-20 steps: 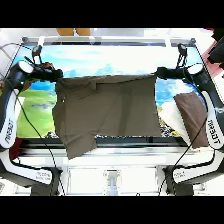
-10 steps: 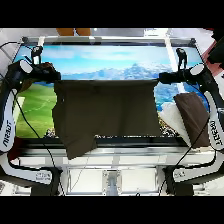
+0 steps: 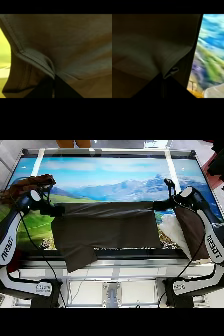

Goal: Fold the shirts.

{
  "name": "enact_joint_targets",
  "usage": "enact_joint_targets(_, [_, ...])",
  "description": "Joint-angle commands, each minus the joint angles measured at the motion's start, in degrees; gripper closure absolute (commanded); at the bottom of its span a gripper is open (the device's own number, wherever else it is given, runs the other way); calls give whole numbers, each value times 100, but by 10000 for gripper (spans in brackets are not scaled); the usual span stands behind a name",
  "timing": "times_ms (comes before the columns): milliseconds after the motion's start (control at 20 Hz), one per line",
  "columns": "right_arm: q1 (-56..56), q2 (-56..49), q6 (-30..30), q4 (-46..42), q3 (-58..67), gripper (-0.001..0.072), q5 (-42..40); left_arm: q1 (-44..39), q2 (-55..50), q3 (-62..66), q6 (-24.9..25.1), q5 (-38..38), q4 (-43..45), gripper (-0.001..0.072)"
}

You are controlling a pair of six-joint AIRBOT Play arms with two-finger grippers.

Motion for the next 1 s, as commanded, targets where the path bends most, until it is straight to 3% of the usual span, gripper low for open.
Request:
enact_joint_targets(0, [22, 0, 39, -50, -332, 686, -372, 4, 4, -302, 2, 201, 48, 695])
enact_joint_targets(250, [26, -170, 216, -50, -367, 683, -339, 4, 4, -302, 0, 201, 48, 694])
enact_joint_targets(300, [26, -173, 229, -50, -367, 680, -332, 4, 4, -299, -28, 184, 46, 666])
enact_joint_targets(350, [22, -170, 236, -11, -365, 633, -284, 7, 7, -278, -35, 149, 46, 457])
enact_joint_targets(400, [20, -164, 236, -2, -348, 530, -175, 7, 15, -210, -72, 70, 44, 188])
enact_joint_targets(450, [9, -155, 262, -55, -293, 403, 20, 7, 59, -94, -168, -59, 46, 159])
enact_joint_targets(600, [-87, -94, 901, -1069, 205, 389, 1056, 35, 710, 166, -173, -372, 48, 160])
enact_joint_targets(800, [-382, 752, 1585, -2817, 533, 389, 1700, 186, 2730, -284, -188, -887, 160, 159])
enact_joint_targets(950, [-529, 1512, 1714, -2955, 533, 389, 1423, 404, 4461, -1912, -1060, -981, 151, 160])
